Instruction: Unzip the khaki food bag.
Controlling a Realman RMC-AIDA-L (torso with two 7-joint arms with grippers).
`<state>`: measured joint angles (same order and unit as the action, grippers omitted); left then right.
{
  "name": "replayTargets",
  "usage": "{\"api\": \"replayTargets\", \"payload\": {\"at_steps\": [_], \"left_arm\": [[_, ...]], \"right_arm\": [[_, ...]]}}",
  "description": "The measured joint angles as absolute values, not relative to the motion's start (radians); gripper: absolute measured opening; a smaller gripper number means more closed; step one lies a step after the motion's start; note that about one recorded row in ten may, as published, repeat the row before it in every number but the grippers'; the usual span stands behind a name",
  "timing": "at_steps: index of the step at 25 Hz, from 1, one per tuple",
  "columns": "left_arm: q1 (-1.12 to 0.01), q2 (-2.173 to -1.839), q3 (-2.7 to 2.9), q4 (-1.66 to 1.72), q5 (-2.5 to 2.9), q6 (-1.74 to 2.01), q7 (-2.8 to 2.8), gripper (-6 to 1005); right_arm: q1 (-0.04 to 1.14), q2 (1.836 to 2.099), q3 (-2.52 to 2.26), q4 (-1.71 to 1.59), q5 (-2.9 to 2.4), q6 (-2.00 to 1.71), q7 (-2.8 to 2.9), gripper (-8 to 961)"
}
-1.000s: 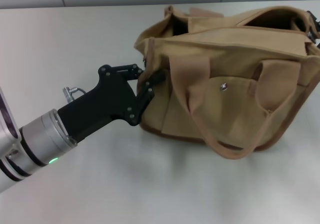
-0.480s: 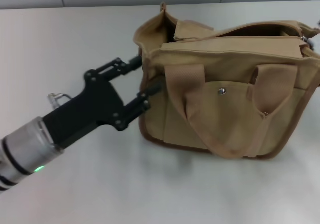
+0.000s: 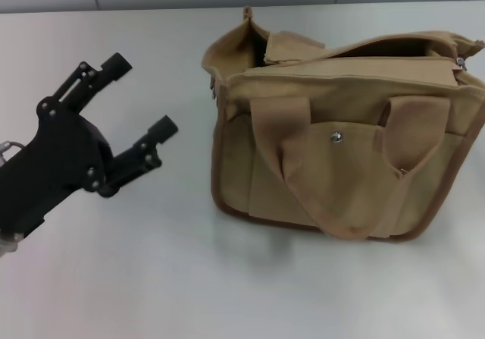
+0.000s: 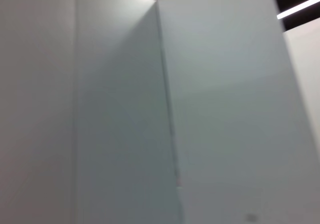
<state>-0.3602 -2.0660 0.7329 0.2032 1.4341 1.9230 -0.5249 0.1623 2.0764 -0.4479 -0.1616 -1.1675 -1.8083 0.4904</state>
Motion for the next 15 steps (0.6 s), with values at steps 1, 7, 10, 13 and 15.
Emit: {"api": "replayTargets", "payload": {"at_steps": [1, 7, 10, 13, 15], "left_arm": [[-0.36, -2.063, 0.75, 0.226, 1.452, 1.926, -0.555, 794], [-0.378, -2.047, 0.855, 0.358, 1.621, 1.926, -0.748, 859], [-0.4, -2.052, 0.873, 0.374, 1.711, 1.91, -0.784, 859], [-0.42, -2.064, 0.878, 0.375, 1.78, 1.881, -0.796, 859], [-0.425, -2.068, 0.882, 0.372, 1.788, 1.86, -0.801, 859]], "right_arm": [[0.143, 2.072, -0.466, -0.206, -1.202, -1.835, 0.572, 745], [0.101, 2.073, -0.542, -0.452, -1.598, -1.978, 0.813, 821], [0.131, 2.076, -0.545, -0.488, -1.807, -1.998, 0.821, 827], [0.17, 2.078, -0.541, -0.471, -1.909, -1.95, 0.822, 830], [0.185, 2.079, -0.544, -0.458, -1.925, -1.92, 0.822, 829]]}}
